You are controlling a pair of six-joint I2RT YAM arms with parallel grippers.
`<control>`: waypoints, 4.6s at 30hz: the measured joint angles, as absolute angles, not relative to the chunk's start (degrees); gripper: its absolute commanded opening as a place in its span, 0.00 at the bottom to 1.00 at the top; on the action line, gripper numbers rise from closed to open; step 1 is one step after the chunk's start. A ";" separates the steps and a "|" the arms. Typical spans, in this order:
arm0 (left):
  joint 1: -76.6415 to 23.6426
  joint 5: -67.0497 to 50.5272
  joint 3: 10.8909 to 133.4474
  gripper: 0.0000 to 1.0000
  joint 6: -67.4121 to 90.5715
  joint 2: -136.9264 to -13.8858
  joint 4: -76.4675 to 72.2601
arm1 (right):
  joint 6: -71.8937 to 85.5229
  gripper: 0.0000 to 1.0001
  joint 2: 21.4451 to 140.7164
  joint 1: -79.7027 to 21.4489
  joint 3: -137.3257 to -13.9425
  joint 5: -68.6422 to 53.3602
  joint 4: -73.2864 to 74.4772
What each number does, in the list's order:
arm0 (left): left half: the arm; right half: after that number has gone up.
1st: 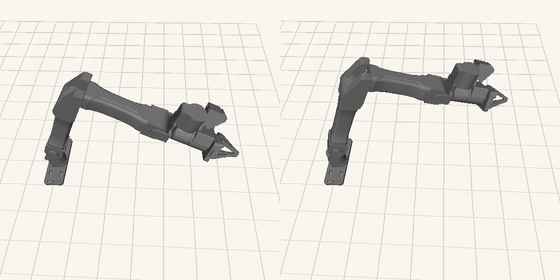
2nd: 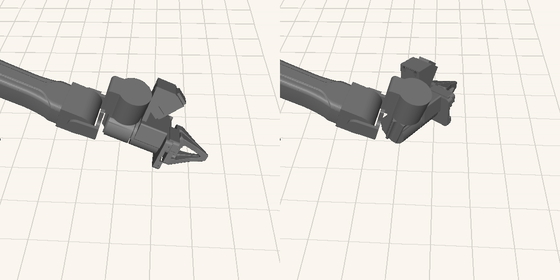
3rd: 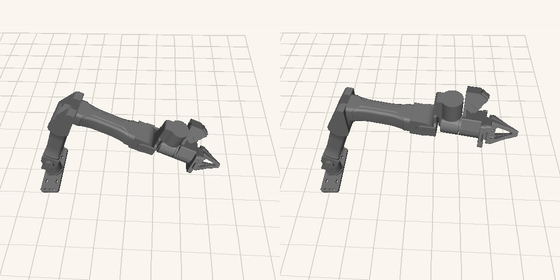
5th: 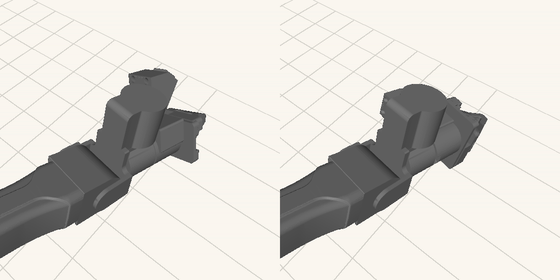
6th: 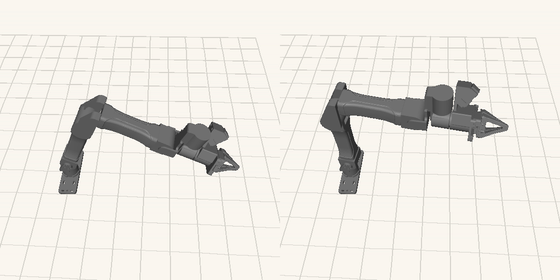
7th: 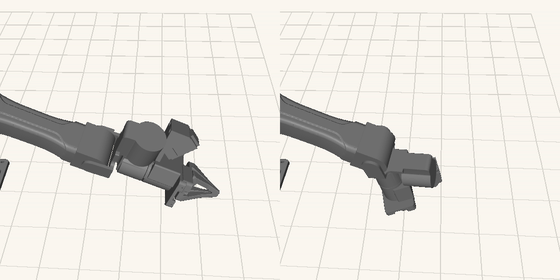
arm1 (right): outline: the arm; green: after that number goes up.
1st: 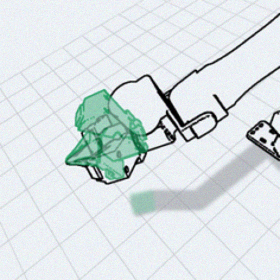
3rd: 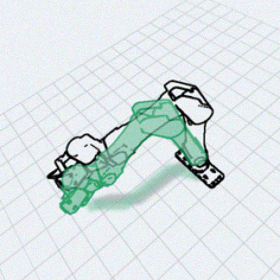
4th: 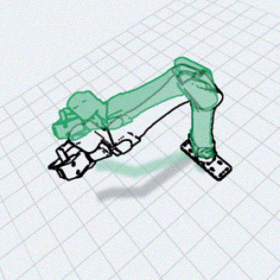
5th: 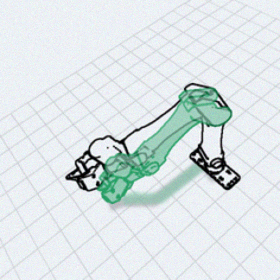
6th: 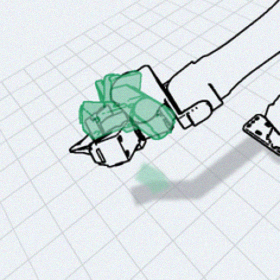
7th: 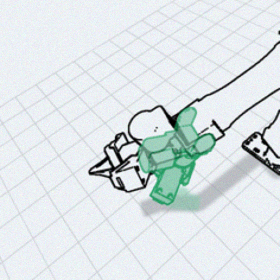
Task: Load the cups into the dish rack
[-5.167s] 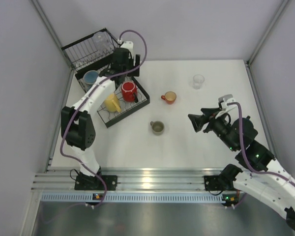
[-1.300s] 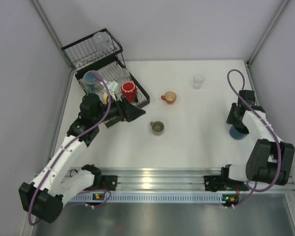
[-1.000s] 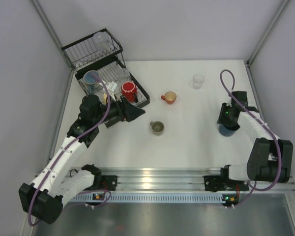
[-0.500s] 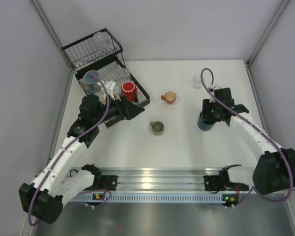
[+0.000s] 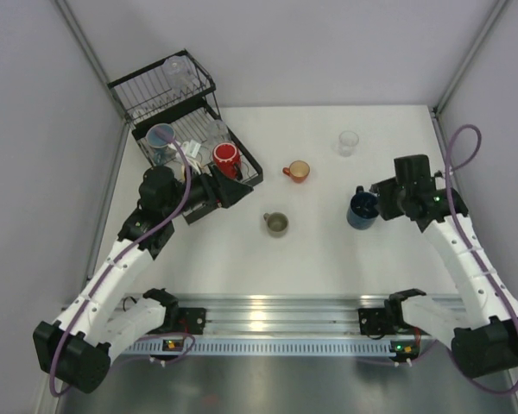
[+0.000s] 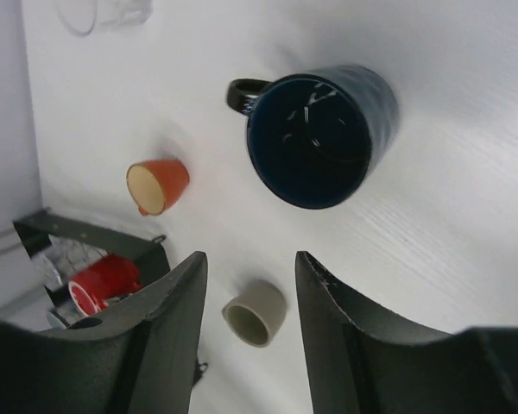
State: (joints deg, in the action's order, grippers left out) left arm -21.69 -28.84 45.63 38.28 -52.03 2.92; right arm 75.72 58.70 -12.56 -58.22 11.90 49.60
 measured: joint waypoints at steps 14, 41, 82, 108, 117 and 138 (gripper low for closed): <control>-21.69 -28.82 44.36 0.79 38.85 -48.56 2.76 | 110.43 0.47 70.76 -6.74 -58.50 5.85 57.84; -21.69 -28.21 44.99 0.78 36.60 -47.81 4.84 | 113.65 0.43 82.08 0.01 -65.73 4.03 56.62; -21.69 -24.56 46.09 0.76 35.53 -49.93 5.74 | 110.02 0.00 90.96 1.74 -65.21 2.35 44.49; -21.69 -27.55 49.95 0.73 38.83 -54.52 5.58 | 64.36 0.00 76.23 1.43 -43.90 -6.74 7.94; -21.87 -29.82 50.85 0.73 40.58 -58.46 5.61 | 53.89 0.00 66.43 1.43 -36.58 -8.93 5.52; -27.14 -43.03 55.00 0.69 63.31 -76.23 -16.45 | 50.52 0.00 48.49 -11.84 -31.92 -13.32 -13.45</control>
State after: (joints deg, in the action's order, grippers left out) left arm -27.14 -43.03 55.00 63.31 -76.23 -16.45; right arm 50.52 48.49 -11.84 -31.92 -13.32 -13.45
